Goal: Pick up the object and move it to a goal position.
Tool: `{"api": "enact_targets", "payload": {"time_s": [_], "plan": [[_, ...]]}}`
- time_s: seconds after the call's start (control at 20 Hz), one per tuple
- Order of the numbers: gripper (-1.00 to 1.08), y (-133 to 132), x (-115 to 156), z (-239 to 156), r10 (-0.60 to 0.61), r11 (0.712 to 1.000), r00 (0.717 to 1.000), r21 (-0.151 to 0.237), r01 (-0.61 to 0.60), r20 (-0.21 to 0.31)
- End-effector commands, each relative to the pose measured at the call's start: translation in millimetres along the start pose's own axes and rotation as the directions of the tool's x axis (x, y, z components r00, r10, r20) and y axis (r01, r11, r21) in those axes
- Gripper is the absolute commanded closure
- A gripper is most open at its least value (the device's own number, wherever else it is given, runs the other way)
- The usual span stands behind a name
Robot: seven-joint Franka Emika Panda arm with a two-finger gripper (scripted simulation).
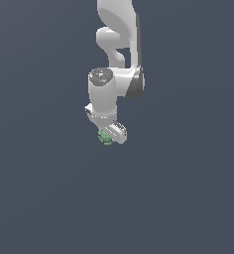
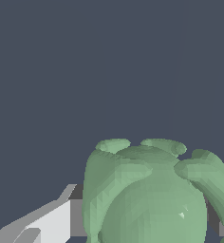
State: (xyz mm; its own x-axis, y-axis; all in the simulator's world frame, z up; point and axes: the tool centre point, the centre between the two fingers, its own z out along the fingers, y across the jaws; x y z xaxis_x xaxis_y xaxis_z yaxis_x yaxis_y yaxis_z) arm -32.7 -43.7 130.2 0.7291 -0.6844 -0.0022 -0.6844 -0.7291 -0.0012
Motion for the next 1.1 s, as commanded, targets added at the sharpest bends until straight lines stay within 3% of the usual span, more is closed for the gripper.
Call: {"api": "enact_targets", "payload": {"time_s": [0.0, 0.55, 1.05], "plan": [[1.08, 22, -2, -15, 0.0, 1.0, 1.0, 0.001, 0.0, 0.0], [1.08, 100, -6, -73, 0.0, 1.0, 1.0, 0.001, 0.0, 0.0], [1.08, 128, -5, -96, 0.0, 1.0, 1.0, -0.001, 0.0, -0.002]]}}
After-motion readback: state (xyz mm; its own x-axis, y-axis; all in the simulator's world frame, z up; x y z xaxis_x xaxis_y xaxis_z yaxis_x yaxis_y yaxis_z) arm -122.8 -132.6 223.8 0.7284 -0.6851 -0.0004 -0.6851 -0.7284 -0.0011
